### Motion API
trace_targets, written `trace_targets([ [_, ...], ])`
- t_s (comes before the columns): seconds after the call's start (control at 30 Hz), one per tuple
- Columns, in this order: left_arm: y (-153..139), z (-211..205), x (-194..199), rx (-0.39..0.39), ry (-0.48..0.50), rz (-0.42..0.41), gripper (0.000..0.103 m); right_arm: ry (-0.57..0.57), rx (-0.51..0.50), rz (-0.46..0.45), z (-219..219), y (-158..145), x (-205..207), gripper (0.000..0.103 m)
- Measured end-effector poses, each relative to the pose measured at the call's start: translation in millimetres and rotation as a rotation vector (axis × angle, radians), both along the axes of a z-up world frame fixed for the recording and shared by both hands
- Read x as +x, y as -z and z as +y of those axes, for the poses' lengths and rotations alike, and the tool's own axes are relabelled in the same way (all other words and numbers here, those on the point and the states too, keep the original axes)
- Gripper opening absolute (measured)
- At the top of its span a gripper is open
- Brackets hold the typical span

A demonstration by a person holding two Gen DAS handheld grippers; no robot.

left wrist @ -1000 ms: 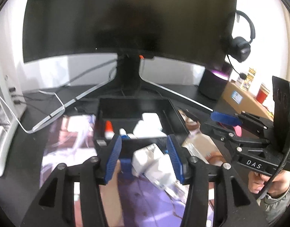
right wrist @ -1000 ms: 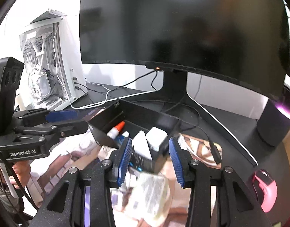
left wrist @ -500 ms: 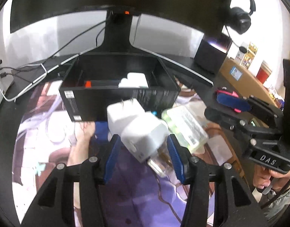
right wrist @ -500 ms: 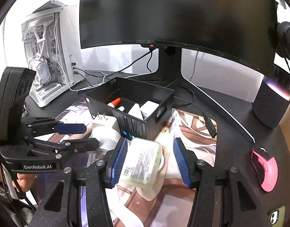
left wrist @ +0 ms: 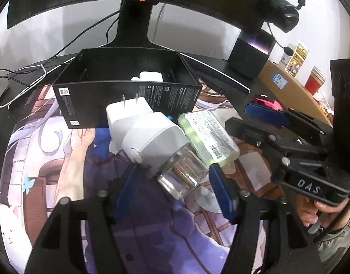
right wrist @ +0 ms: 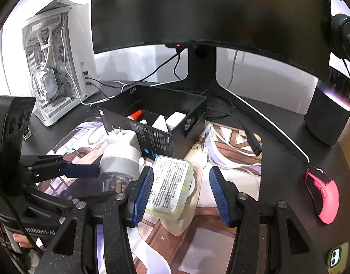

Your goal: Organize rigid objects

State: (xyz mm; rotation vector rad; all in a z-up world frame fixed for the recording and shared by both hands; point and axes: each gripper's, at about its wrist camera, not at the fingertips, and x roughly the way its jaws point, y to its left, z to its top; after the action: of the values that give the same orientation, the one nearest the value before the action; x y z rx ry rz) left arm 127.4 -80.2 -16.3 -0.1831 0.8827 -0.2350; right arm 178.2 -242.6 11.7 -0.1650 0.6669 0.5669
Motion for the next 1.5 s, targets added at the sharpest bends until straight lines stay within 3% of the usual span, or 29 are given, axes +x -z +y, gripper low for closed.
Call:
trace_targets([
  [0.17,1.4,4.3,1.3,-0.013,0.010,0.002,0.066,-0.012,-0.005,0.028,5.6,9.8,3.1,0.052],
  [0.27,-0.9,9.9,-4.2,-0.011,0.014,0.001,0.060,-0.025,-0.006,0.040,10.4,13.9,2.6,0.053],
  [0.33,-0.7,15.5,-8.4,-0.019,0.015,0.005,0.057,-0.030,-0.011,0.045,14.6,16.4,1.4,0.058],
  [0.4,0.1,22.3,-13.7,-0.020,0.012,0.009,0.057,-0.033,-0.018,0.038,17.4,18.0,-0.2,0.071],
  [0.47,0.4,31.3,-18.6,-0.022,0.003,0.013,0.057,-0.040,-0.033,0.028,22.9,19.7,-2.9,0.072],
  [0.67,-3.9,50.4,-26.6,-0.019,-0.035,-0.009,0.057,-0.034,-0.080,0.029,32.6,28.5,-0.9,0.072],
  [0.93,3.6,27.8,-8.7,-0.004,0.016,0.011,0.057,-0.015,-0.101,0.044,37.0,36.4,7.1,0.072],
  [1.0,5.2,27.3,-6.6,0.005,0.010,0.014,0.046,-0.013,-0.099,0.045,34.9,37.0,8.0,0.072],
  [1.37,6.7,62.6,-27.9,0.017,-0.054,0.001,0.043,-0.016,-0.121,0.062,37.5,43.0,10.3,0.072],
  [1.43,6.2,67.7,-33.9,0.015,-0.061,-0.003,0.043,-0.012,-0.120,0.053,37.0,42.2,9.5,0.068],
  [1.47,5.9,70.1,-36.8,0.015,-0.065,-0.008,0.043,-0.011,-0.125,0.052,37.1,42.4,9.3,0.058],
  [1.5,5.9,71.9,-38.3,0.014,-0.068,-0.011,0.043,-0.007,-0.130,0.054,36.8,42.9,9.6,0.056],
])
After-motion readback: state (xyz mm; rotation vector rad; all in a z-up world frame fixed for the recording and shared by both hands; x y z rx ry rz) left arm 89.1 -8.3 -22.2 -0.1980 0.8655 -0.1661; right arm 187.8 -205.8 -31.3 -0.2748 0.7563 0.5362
